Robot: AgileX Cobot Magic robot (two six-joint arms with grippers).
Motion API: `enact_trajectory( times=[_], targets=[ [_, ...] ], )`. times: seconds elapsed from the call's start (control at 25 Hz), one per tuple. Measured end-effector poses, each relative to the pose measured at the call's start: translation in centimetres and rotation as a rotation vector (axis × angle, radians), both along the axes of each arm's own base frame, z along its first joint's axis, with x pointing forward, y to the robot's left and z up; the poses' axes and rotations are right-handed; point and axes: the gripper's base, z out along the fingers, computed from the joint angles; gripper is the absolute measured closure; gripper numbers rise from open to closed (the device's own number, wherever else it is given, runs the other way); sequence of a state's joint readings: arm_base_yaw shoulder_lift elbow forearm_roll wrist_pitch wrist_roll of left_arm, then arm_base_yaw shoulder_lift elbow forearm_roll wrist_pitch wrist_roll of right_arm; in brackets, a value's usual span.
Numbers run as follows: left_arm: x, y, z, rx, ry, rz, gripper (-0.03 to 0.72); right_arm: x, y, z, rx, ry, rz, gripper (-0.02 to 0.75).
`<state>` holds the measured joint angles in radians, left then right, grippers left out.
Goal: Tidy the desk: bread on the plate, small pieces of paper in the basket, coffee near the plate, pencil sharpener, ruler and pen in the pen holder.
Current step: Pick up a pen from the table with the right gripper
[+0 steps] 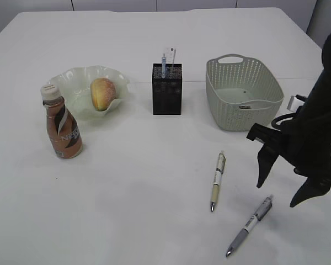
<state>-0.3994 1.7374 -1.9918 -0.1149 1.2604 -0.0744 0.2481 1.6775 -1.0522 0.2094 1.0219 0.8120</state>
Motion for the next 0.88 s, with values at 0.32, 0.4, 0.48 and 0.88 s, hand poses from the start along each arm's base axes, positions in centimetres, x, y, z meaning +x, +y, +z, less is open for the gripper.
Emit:
enact_trajectory(
  times=[0.32,0.4,0.48,0.88],
  targets=[
    [0.0,0.0,0.0,0.000,0.000,0.000,0.463,0.7,0.3,-2.1,0.001,0.038,-0.015,0.271],
    [0.0,0.0,0.0,-0.003,0.003,-0.002,0.463,0.8,0.4,-2.6,0.009,0.056,-0.024,0.271],
    [0.0,0.0,0.0,-0.005,0.003,-0.002,0.463,0.9,0.6,-3.1,0.021,0.077,-0.037,0.271],
    [0.0,-0.1,0.0,-0.007,0.004,-0.003,0.463,1.2,2.1,-5.0,0.027,0.095,-0.022,0.271]
  ],
)
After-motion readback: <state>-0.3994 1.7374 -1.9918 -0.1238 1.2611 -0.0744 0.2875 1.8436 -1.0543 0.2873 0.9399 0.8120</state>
